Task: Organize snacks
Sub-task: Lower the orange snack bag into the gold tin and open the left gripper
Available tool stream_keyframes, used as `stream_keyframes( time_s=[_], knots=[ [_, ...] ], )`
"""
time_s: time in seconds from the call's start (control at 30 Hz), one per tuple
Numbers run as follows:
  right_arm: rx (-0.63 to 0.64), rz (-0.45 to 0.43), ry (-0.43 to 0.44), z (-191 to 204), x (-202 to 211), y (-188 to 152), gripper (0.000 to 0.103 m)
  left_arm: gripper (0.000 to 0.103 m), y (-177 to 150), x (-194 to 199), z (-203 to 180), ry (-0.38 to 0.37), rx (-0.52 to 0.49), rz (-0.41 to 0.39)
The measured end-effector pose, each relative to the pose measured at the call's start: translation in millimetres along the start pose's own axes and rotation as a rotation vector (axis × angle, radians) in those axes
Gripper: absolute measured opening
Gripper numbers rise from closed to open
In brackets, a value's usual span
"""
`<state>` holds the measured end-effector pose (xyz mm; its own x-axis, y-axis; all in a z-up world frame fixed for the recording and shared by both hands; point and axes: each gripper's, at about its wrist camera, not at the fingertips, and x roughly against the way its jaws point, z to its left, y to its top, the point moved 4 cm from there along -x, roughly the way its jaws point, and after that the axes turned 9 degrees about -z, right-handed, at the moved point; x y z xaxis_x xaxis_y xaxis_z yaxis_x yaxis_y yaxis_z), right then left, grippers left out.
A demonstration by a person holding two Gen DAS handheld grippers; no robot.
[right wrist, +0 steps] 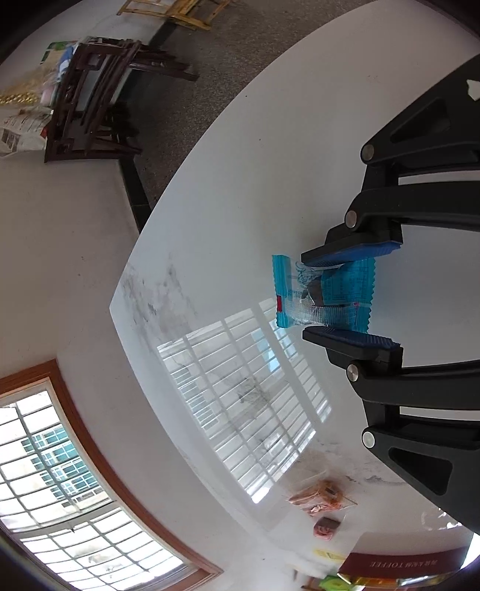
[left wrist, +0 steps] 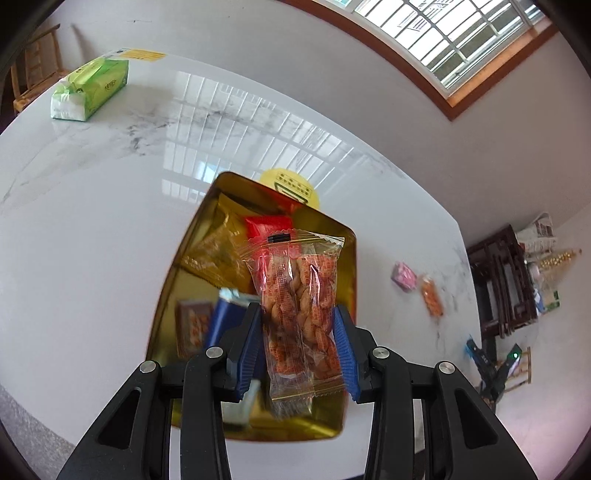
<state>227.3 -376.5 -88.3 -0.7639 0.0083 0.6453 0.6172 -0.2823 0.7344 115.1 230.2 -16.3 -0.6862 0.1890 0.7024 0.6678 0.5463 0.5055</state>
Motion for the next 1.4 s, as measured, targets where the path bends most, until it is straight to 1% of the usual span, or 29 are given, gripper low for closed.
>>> stream_keyframes(
  time_s=[0.13, 0.3, 0.43, 0.5, 0.6, 0.7, 0.8, 0.9, 1.0, 1.07, 1.13, 1.2, 1.27, 1.33, 1.4],
  knots=[
    [0.0, 0.0, -0.003, 0, 0, 0, 0.031, 0.04, 10, -15, -2, 0.0, -0.019, 0.015],
    [0.0, 0.001, -0.004, 0, -1, 1, 0.031, 0.04, 18, -54, -19, 0.015, -0.07, 0.068],
    [0.0, 0.001, -0.004, 0, -1, 1, 0.031, 0.04, 22, -78, -34, 0.034, -0.107, 0.09],
    [0.001, 0.002, -0.006, 2, -1, 1, 0.031, 0.04, 25, -90, -39, 0.064, -0.132, 0.091],
    [-0.001, 0.002, -0.004, 2, -1, 2, 0.031, 0.04, 23, -109, -43, 0.078, -0.144, 0.13],
    [0.0, 0.002, -0.003, 2, -2, 2, 0.031, 0.04, 20, -121, -43, 0.1, -0.148, 0.152],
    [0.004, 0.004, -0.002, 2, -2, 1, 0.031, 0.042, 17, -125, -40, 0.095, -0.135, 0.152],
    [0.002, 0.004, -0.001, 3, -2, 1, 0.031, 0.049, 17, -114, -37, 0.062, -0.114, 0.118],
    [0.003, 0.004, -0.001, 3, -2, 1, 0.031, 0.052, 18, -93, -35, 0.029, -0.108, 0.037],
    [0.001, 0.003, 0.0, 3, -2, 1, 0.031, 0.054, 17, -78, -33, 0.028, -0.122, -0.005],
    [0.001, 0.003, -0.002, 3, -2, 1, 0.031, 0.054, 11, -62, -31, 0.056, -0.152, -0.06],
    [-0.002, 0.002, -0.002, 2, -2, 1, 0.031, 0.054, 4, -43, -24, 0.105, -0.194, -0.129],
    [-0.003, 0.002, -0.001, 1, -1, 1, 0.031, 0.054, -5, -25, -16, 0.146, -0.227, -0.18],
    [0.003, 0.002, -0.004, 2, -1, 1, 0.031, 0.054, -14, -11, -8, 0.185, -0.233, -0.222],
    [0.016, 0.005, -0.004, 4, 0, 0, 0.031, 0.054, -24, 4, 0, 0.202, -0.234, -0.255]
  ],
)
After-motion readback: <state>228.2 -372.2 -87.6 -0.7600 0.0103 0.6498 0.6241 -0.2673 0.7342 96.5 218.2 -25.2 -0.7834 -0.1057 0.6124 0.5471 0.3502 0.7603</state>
